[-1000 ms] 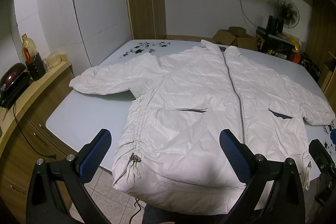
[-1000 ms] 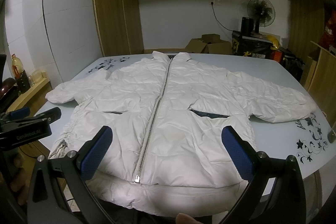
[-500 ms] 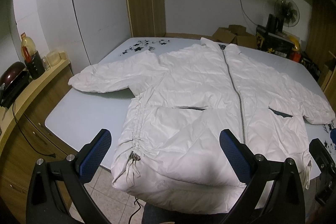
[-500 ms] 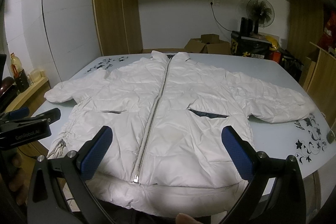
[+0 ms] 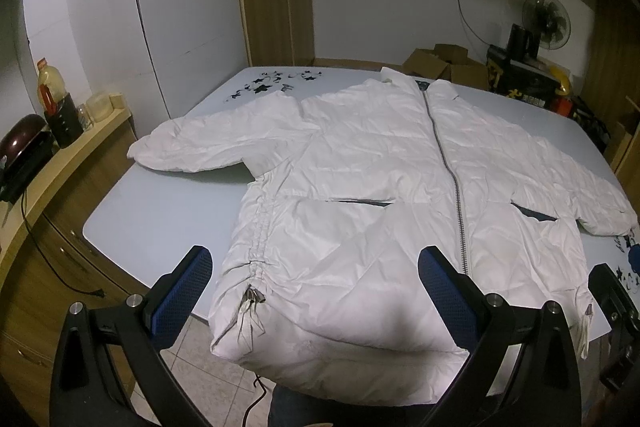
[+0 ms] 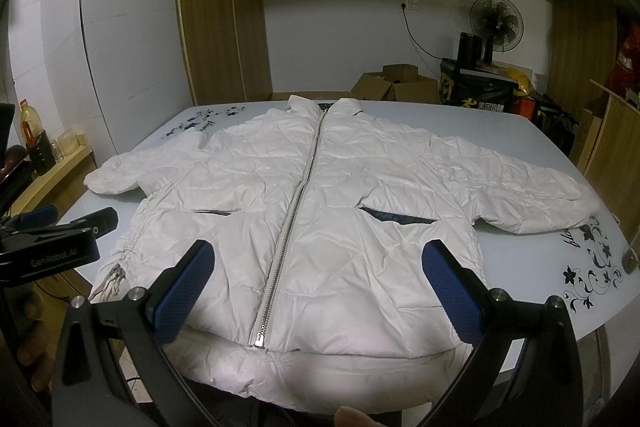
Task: Fold large clothes
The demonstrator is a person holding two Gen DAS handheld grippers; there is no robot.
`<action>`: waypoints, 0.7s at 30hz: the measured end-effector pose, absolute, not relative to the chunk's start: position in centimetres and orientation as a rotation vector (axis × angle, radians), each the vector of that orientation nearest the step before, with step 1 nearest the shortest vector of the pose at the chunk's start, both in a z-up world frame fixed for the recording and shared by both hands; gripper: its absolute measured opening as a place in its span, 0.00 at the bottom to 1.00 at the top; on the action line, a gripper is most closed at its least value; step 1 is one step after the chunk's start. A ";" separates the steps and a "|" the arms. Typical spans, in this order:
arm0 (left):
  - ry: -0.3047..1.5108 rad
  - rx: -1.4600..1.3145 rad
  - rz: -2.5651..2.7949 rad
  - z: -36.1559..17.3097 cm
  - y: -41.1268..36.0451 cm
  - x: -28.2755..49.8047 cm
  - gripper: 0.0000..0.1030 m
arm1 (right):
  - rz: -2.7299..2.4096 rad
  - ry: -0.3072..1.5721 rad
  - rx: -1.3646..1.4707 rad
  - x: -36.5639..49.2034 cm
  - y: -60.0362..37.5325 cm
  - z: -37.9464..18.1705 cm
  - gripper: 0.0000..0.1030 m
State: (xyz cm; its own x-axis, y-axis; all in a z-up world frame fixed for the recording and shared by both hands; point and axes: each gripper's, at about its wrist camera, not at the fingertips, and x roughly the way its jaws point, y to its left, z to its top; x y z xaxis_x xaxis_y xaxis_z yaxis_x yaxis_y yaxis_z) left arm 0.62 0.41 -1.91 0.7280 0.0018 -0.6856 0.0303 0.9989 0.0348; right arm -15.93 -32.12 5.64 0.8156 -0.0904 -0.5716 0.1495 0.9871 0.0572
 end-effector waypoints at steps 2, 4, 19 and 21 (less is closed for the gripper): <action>0.758 0.044 -0.016 -2.0 0.4 0.6 1.00 | -0.128 0.605 0.102 -16.0 -32.3 5.6 1.00; 0.761 0.043 -0.017 -2.1 0.4 0.7 1.00 | -0.129 0.605 0.102 -15.9 -32.2 5.7 1.00; 0.799 -0.005 -0.045 -2.8 1.2 1.5 1.00 | -0.128 0.617 0.095 -16.0 -32.1 5.3 1.00; 0.826 -0.102 -0.120 -3.3 2.5 2.3 1.00 | -0.126 0.625 0.094 -15.8 -31.8 4.9 1.00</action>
State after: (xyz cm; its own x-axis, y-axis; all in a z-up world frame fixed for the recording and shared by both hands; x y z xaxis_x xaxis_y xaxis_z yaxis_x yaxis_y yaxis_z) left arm 2.27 2.51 -3.32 0.6720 -0.1457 -0.7261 0.0664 0.9884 -0.1368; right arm -15.81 -31.84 4.90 0.8038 -0.0893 -0.5881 0.1461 0.9880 0.0498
